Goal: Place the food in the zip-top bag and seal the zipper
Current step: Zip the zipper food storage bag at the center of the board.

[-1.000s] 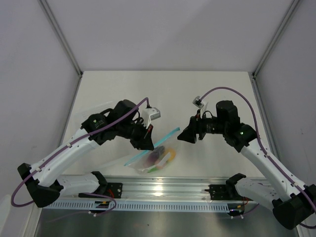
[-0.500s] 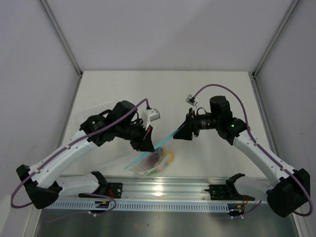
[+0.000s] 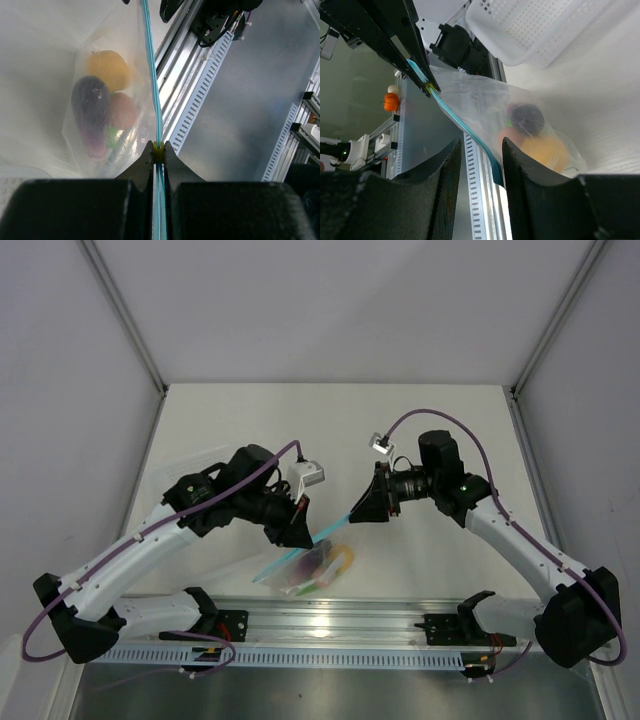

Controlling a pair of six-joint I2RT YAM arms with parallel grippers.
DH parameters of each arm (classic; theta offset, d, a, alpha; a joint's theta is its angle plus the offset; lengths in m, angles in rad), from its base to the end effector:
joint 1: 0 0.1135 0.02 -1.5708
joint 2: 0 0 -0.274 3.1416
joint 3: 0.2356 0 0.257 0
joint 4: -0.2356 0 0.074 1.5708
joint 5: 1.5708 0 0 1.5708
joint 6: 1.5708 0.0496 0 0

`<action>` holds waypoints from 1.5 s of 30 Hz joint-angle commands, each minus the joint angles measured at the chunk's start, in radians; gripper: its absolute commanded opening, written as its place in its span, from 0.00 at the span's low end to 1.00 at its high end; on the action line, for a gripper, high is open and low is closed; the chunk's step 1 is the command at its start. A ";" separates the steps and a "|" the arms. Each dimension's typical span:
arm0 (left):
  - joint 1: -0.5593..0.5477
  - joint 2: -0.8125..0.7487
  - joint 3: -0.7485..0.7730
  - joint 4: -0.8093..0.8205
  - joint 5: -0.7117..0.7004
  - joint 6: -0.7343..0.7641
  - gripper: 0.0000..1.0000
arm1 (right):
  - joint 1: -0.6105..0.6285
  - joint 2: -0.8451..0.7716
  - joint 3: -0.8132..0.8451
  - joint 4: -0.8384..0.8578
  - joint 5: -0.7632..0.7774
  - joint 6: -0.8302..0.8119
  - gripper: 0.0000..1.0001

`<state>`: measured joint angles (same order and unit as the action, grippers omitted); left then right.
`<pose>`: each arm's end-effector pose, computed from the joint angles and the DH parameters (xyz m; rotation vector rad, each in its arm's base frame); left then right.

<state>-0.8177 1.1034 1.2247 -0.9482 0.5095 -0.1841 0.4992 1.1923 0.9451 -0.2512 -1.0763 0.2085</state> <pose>0.1306 -0.1747 0.3616 1.0307 2.3203 -1.0502 0.2086 0.1635 0.3185 -0.9920 1.8768 1.5322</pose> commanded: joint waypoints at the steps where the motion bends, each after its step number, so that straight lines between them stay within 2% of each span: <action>1: 0.006 -0.001 0.022 0.026 0.030 -0.008 0.01 | 0.021 0.018 0.052 0.024 -0.057 -0.014 0.41; 17: 0.006 0.013 0.038 0.026 0.032 -0.009 0.01 | 0.090 0.067 0.095 -0.069 -0.031 -0.087 0.33; 22: 0.006 0.033 0.055 0.020 0.037 -0.012 0.01 | 0.110 0.090 0.116 -0.114 -0.022 -0.107 0.21; 23: 0.006 0.041 0.058 0.019 0.038 -0.012 0.01 | 0.114 0.090 0.116 -0.115 -0.019 -0.107 0.14; 25: 0.006 0.049 0.064 0.009 0.035 -0.011 0.01 | 0.119 0.090 0.118 -0.123 -0.013 -0.110 0.09; 26: 0.006 0.056 0.070 0.006 0.032 -0.011 0.01 | 0.122 0.087 0.116 -0.128 -0.010 -0.112 0.01; 29: 0.006 0.059 0.070 0.003 0.021 -0.014 0.01 | 0.121 0.079 0.113 -0.134 0.030 -0.110 0.00; 31: 0.006 0.059 0.070 0.000 0.009 -0.015 0.01 | 0.121 0.066 0.113 -0.138 0.082 -0.097 0.00; 38: 0.006 0.053 0.068 -0.014 -0.055 -0.035 0.01 | 0.081 -0.037 0.060 -0.141 0.433 -0.043 0.00; 45: 0.006 0.036 0.056 -0.026 -0.126 -0.049 0.01 | 0.041 -0.129 0.029 -0.213 0.648 -0.014 0.00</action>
<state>-0.8165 1.1648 1.2518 -0.9184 0.4099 -0.2096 0.5663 1.0966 0.9783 -0.4271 -0.6422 0.1844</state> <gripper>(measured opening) 0.058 0.009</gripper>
